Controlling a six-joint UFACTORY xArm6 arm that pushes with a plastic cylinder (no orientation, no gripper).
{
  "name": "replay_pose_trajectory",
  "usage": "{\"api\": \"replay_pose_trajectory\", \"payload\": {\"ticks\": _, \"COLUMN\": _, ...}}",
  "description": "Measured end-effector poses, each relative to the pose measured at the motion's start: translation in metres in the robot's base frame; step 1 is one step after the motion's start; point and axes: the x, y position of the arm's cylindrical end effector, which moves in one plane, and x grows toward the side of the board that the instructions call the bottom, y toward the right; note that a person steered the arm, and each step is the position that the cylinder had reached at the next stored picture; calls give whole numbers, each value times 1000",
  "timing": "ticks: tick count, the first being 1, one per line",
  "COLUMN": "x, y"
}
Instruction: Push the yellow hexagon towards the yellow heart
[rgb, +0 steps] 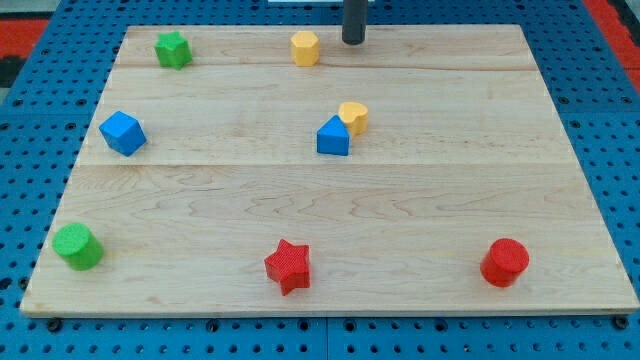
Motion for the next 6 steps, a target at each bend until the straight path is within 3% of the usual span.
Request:
{"api": "replay_pose_trajectory", "payload": {"ticks": 2, "x": 5, "y": -86}}
{"api": "replay_pose_trajectory", "payload": {"ticks": 3, "x": 6, "y": -95}}
{"api": "replay_pose_trajectory", "payload": {"ticks": 4, "x": 40, "y": -82}}
{"api": "replay_pose_trajectory", "payload": {"ticks": 6, "x": 37, "y": -55}}
